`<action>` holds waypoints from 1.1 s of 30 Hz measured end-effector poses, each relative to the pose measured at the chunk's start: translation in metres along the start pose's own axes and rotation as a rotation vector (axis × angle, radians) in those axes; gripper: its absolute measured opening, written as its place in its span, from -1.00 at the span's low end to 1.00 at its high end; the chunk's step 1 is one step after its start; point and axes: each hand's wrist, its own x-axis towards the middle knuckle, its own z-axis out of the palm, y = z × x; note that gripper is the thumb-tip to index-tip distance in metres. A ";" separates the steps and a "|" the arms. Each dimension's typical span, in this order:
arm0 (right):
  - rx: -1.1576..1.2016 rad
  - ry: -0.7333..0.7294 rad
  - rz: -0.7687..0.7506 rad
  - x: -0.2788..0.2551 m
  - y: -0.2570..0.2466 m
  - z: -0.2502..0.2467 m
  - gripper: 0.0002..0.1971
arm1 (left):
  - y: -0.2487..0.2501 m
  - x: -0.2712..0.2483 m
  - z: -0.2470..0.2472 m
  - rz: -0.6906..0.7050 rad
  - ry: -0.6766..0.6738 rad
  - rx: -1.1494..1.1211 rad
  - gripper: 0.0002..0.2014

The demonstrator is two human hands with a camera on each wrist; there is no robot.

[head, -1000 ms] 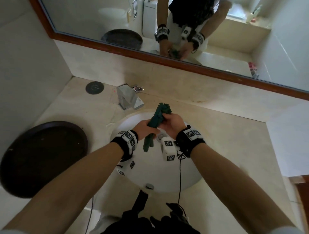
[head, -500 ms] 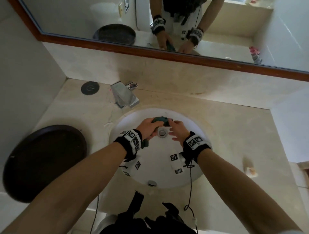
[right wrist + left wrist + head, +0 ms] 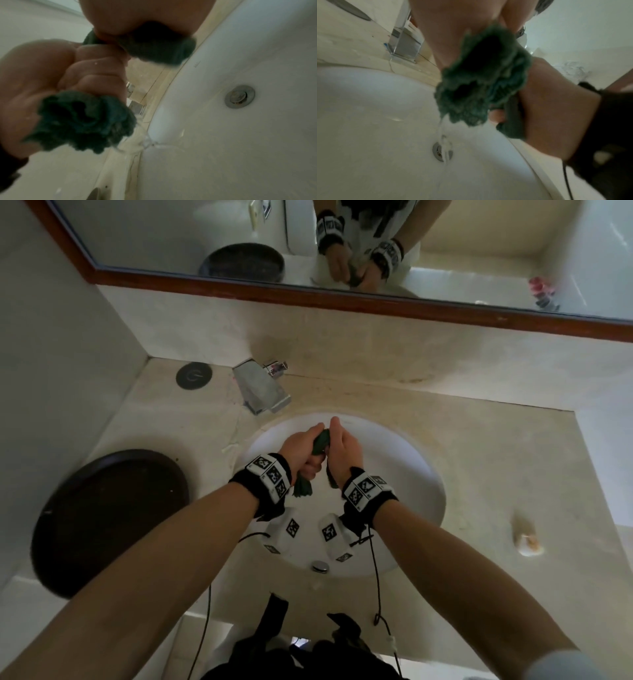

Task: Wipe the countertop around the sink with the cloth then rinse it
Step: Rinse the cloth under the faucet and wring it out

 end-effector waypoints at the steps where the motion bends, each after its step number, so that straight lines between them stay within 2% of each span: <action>1: -0.096 -0.014 -0.025 0.002 -0.003 -0.001 -0.48 | 0.001 -0.002 0.000 0.002 0.026 0.042 -0.51; 3: -0.300 -0.103 -0.079 0.006 -0.006 -0.007 -0.52 | 0.002 -0.004 -0.002 0.043 0.060 0.229 -0.52; 4: -0.379 -0.167 -0.079 0.009 -0.007 -0.011 -0.58 | 0.000 -0.002 -0.004 0.094 0.075 0.395 -0.54; 6: -0.448 -0.232 -0.014 0.016 -0.002 -0.013 -0.63 | -0.002 -0.002 -0.008 0.197 0.111 0.694 -0.54; 9: -0.583 -0.355 0.120 0.025 0.002 -0.018 -0.57 | -0.006 0.000 -0.016 0.279 0.106 0.916 -0.41; 11: -0.498 -0.387 0.227 0.030 0.005 -0.023 -0.56 | -0.009 0.000 -0.019 0.368 0.061 1.131 -0.42; 14: -0.328 -0.560 0.402 0.032 -0.001 -0.034 -0.60 | -0.015 0.002 -0.024 0.520 0.056 1.309 -0.58; 17: -0.133 -0.649 0.445 0.036 -0.006 -0.043 -0.63 | -0.021 0.005 -0.026 0.615 0.062 1.209 -0.71; 19: 0.063 -0.566 0.524 0.037 -0.006 -0.045 -0.66 | -0.022 0.006 -0.022 0.606 0.077 1.032 -0.75; 23: 0.318 -0.334 0.595 0.032 -0.006 -0.044 -0.62 | -0.015 0.007 -0.014 0.433 0.115 0.621 -0.68; 25: 0.394 -0.166 0.482 0.028 -0.004 -0.045 -0.70 | -0.009 0.005 -0.012 0.275 0.091 0.425 -0.63; 27: 0.325 -0.039 0.296 0.021 0.002 -0.043 -0.73 | -0.002 0.003 -0.010 0.127 0.073 0.243 -0.62; 30: 0.140 -0.053 0.020 0.010 0.014 -0.034 -0.62 | 0.005 0.001 -0.008 0.024 0.034 0.048 -0.63; 33: 0.023 -0.104 -0.124 0.005 0.011 -0.018 -0.56 | 0.009 0.000 -0.005 -0.006 -0.029 -0.086 -0.60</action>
